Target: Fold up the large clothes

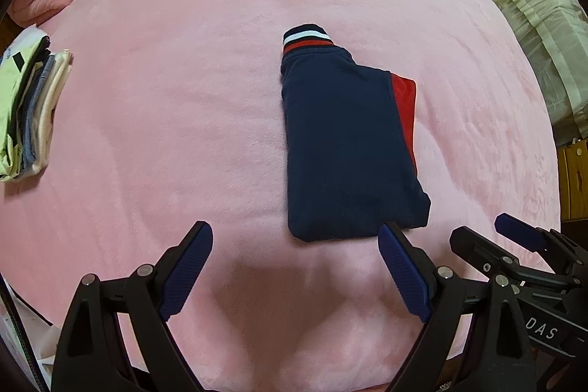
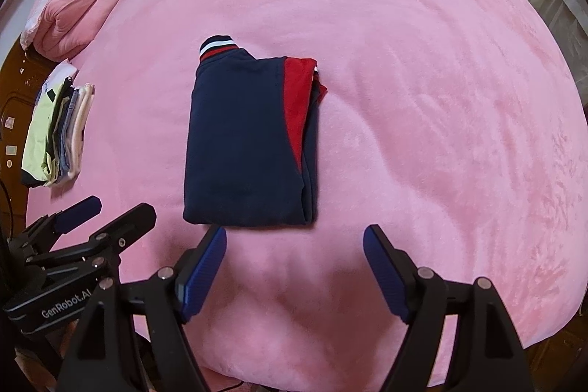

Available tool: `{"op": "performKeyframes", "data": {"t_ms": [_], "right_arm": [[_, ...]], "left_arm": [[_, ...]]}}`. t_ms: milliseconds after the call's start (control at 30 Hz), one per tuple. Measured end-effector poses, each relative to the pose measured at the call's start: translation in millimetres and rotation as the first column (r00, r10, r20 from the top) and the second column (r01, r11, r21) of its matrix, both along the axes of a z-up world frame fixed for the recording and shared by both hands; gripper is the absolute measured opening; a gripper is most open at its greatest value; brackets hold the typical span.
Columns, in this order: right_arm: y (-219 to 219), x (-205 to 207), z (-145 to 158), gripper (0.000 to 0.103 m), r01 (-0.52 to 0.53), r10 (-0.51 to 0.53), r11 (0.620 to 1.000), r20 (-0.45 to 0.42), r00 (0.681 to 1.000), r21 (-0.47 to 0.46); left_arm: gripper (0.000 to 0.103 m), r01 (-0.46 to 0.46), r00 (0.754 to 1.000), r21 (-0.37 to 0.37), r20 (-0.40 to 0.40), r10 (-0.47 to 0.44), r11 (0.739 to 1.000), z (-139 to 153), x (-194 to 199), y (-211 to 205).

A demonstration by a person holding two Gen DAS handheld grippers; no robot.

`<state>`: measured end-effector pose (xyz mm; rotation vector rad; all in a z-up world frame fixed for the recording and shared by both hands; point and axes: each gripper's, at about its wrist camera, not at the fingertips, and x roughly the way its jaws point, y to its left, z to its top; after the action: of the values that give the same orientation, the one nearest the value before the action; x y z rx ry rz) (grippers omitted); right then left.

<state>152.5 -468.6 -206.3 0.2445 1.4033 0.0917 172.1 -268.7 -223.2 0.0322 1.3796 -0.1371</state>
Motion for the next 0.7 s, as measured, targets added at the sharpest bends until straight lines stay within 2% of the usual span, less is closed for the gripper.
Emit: {"op": "performKeyframes", "data": {"t_ms": [133, 233, 300, 367, 400, 433, 467, 567, 633, 700], "right_arm": [[-6, 4, -9, 0.077, 0.013, -0.013, 1.0, -0.024, 1.0, 0.023], [-12, 10, -19, 0.077, 0.026, -0.023, 0.998, -0.047, 0.999, 0.058], [-19, 14, -31, 0.077, 0.053, -0.044, 0.991, -0.073, 0.996, 0.122], [-30, 19, -48, 0.077, 0.119, -0.092, 0.964, -0.122, 0.988, 0.239], [-36, 21, -56, 0.077, 0.168, -0.127, 0.937, -0.152, 0.98, 0.305], [-43, 22, -64, 0.077, 0.23, -0.17, 0.896, -0.186, 0.968, 0.381], [-52, 23, -75, 0.077, 0.303, -0.219, 0.833, -0.228, 0.949, 0.463], [-68, 27, -104, 0.077, 0.433, -0.302, 0.703, -0.315, 0.9, 0.563], [-75, 33, -120, 0.077, 0.471, -0.333, 0.674, -0.336, 0.881, 0.57], [-79, 39, -138, 0.077, 0.501, -0.352, 0.66, -0.359, 0.864, 0.559]], "left_arm": [[0.09, 0.005, 0.999, -0.055, -0.039, -0.007, 0.998, -9, 8, 2], [0.09, -0.03, 0.998, -0.117, -0.059, 0.024, 0.993, -20, 16, 8], [0.09, -0.059, 0.996, -0.148, -0.079, 0.048, 0.987, -30, 24, 12], [0.09, -0.066, 0.994, -0.185, -0.092, 0.049, 0.981, -40, 32, 16], [0.09, -0.062, 0.995, -0.199, -0.089, 0.045, 0.978, -43, 35, 17], [0.09, -0.063, 0.995, -0.219, -0.085, 0.045, 0.974, -46, 39, 18], [0.09, -0.07, 0.995, -0.249, -0.089, 0.049, 0.966, -51, 44, 20], [0.09, -0.121, 0.987, -0.362, -0.147, 0.071, 0.924, -74, 61, 26], [0.09, -0.147, 0.98, -0.41, -0.186, 0.075, 0.9, -90, 72, 29], [0.09, -0.181, 0.971, -0.447, -0.224, 0.086, 0.876, -104, 81, 30]]}}
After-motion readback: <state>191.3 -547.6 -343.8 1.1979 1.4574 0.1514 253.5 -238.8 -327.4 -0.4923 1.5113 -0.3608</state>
